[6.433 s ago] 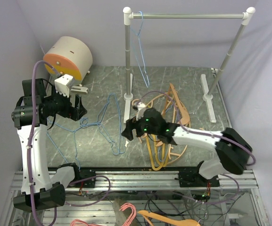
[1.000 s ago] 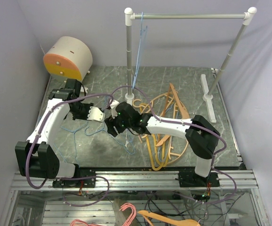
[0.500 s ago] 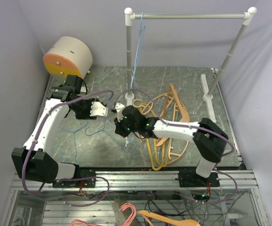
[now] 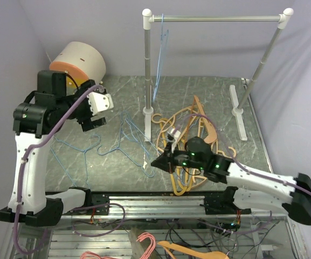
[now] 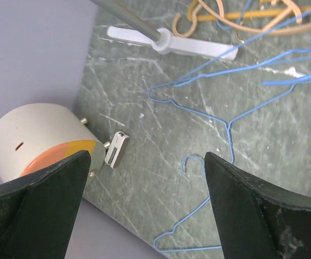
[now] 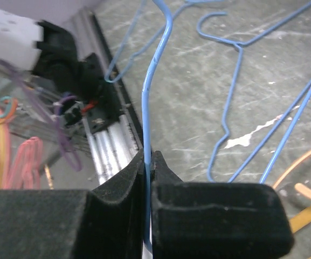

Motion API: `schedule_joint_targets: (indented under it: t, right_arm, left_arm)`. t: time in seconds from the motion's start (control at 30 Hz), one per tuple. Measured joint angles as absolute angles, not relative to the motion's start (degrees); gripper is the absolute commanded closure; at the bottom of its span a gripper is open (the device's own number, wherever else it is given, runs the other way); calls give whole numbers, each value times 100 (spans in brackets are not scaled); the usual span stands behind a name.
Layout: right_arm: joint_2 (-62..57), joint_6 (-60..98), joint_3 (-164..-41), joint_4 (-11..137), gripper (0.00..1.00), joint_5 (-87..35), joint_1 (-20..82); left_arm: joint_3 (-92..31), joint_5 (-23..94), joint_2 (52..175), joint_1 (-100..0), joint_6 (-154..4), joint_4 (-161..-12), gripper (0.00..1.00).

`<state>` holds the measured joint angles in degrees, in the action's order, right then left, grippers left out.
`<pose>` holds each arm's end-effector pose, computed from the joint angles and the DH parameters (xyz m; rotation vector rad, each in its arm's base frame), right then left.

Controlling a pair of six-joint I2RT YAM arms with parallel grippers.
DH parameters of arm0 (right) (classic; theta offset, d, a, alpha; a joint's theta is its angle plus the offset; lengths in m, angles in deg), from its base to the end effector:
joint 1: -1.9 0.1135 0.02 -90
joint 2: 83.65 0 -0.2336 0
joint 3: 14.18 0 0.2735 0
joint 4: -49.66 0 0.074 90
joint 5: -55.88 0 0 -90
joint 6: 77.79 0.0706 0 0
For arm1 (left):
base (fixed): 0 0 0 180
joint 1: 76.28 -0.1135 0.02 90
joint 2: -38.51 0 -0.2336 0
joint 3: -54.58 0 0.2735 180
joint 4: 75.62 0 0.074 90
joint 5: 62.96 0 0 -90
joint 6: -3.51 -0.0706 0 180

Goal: Organize the hangers
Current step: Pick up the hanger at the center of the board, then place the hanger at the clothesline.

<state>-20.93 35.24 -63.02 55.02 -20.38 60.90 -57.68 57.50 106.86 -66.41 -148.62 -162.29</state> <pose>0.1469 0.2770 0.2085 -0.8104 1.9207 1.1568 0.2203 -0.0747 0.4287 1.4933 1.6132 -0.1132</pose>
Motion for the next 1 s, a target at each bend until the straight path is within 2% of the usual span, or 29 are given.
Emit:
schedule_joint_targets:
  t: [0.2,0.3,0.43,0.53,0.67,0.77,0.83,1.0]
  right_arm:
    - [-4176,4083,-5709,5897,100,-2073,6206]
    - [-5313,4464,-5646,6660,100,-2674,6239]
    - [-5833,4953,-5858,7650,100,-3913,6239]
    - [-5601,5395,-6002,8120,100,-4952,6239]
    - [-5020,5517,-6020,7913,100,-5972,6237]
    - [-3988,4942,-6654,7528,100,-6488,6114]
    - [-3352,4542,-7266,7231,100,-6355,5788]
    - [-2253,4147,-9025,6719,100,-5015,3716]
  left_arm:
    - [-6352,5706,10450,-6641,-13485,-16166,1]
    - [-6535,5643,10341,-6641,-12864,-16024,1]
    - [-6400,5337,10081,-6641,-12086,-15604,1]
    - [-6236,4937,10024,-6641,-11690,-15471,1]
    - [-6061,4349,10295,-6641,-11290,-15300,1]
    - [-5534,4010,10370,-6641,-11076,-14996,1]
    - [-5366,3879,10359,-6647,-10991,-14951,1]
    - [-5093,3713,10182,-6702,-10844,-14579,1]
